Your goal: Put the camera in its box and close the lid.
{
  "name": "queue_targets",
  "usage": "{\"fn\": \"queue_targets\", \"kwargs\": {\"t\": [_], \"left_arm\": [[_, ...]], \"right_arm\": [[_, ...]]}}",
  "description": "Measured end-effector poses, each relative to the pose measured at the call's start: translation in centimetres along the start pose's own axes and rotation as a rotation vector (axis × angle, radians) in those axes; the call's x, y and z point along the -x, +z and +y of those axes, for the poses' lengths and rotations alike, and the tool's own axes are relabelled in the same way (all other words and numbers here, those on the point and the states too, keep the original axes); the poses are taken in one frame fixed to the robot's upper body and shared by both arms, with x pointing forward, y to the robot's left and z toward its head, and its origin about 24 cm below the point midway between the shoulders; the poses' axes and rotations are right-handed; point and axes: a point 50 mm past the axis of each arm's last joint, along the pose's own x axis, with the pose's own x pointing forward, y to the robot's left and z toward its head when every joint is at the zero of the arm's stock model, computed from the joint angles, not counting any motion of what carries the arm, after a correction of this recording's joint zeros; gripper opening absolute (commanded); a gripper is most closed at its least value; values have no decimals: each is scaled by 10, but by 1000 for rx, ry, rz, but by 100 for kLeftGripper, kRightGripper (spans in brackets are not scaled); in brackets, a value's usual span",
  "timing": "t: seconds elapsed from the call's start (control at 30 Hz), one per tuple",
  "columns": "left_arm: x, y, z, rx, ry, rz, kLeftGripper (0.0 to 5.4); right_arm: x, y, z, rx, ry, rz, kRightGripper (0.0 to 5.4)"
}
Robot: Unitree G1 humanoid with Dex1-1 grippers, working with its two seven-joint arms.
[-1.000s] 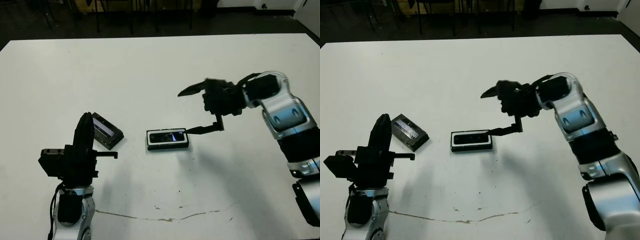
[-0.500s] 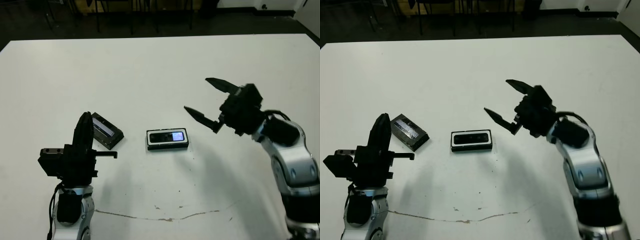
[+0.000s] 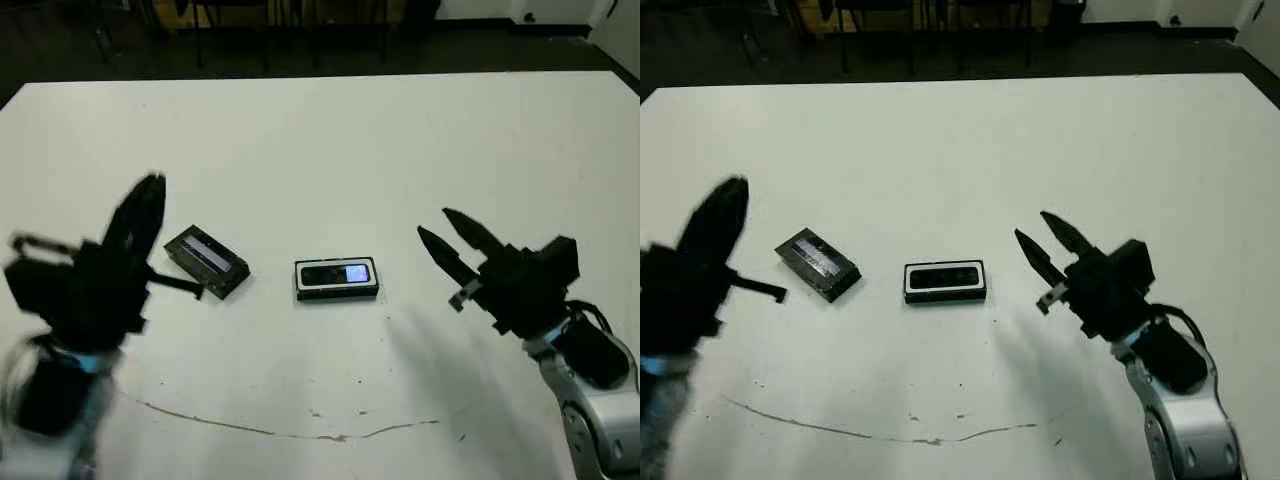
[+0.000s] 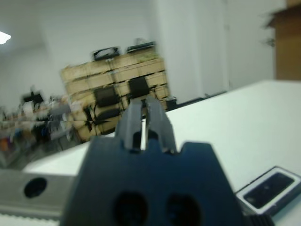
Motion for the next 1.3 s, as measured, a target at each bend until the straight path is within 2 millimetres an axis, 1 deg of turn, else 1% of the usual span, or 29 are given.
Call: {"fn": "queue_targets", "kwargs": {"t": [0.07, 0.1, 0.2, 0.27, 0.37, 0.43, 0.53, 0.73, 0.83, 0.93, 1.0, 1.3], "left_arm": [[-16, 12, 9, -95, -151, 0, 0], [-26, 17, 14, -157, -231, 17, 0], [-54, 22, 24, -287, -402, 113, 0], [-73, 14, 27, -337, -505, 194, 0], [-95, -6, 28, -388, -637, 313, 0], [-108, -21, 27, -414, -724, 384, 0], [-121, -38, 19, -439, -846, 484, 0], [-138, -65, 0, -506, -1049, 654, 0], [-139, -75, -5, -491, -1149, 749, 0], [-138, -79, -11, -509, -1239, 762, 0], [-137, -80, -14, -516, -1272, 763, 0], [-136, -91, -19, -511, -1313, 803, 0]], "right_arm": [[1, -1, 1, -17, 1, -3, 9], [2, -1, 1, -19, -2, -3, 1], [1, -2, 1, -28, -31, -9, 1], [0, -1, 1, -37, -57, -7, 1], [-2, -1, 0, -43, -80, -9, 1], [-3, 0, 0, -51, -80, -16, 1], [-4, 0, -1, -59, -87, -11, 1], [-4, 1, -3, -67, -94, -10, 1], [-4, 1, -3, -67, -95, -10, 1], [-4, 1, -3, -68, -94, -9, 1], [-4, 1, -3, -68, -93, -9, 1], [-4, 2, -1, -65, -83, -10, 1]]}}
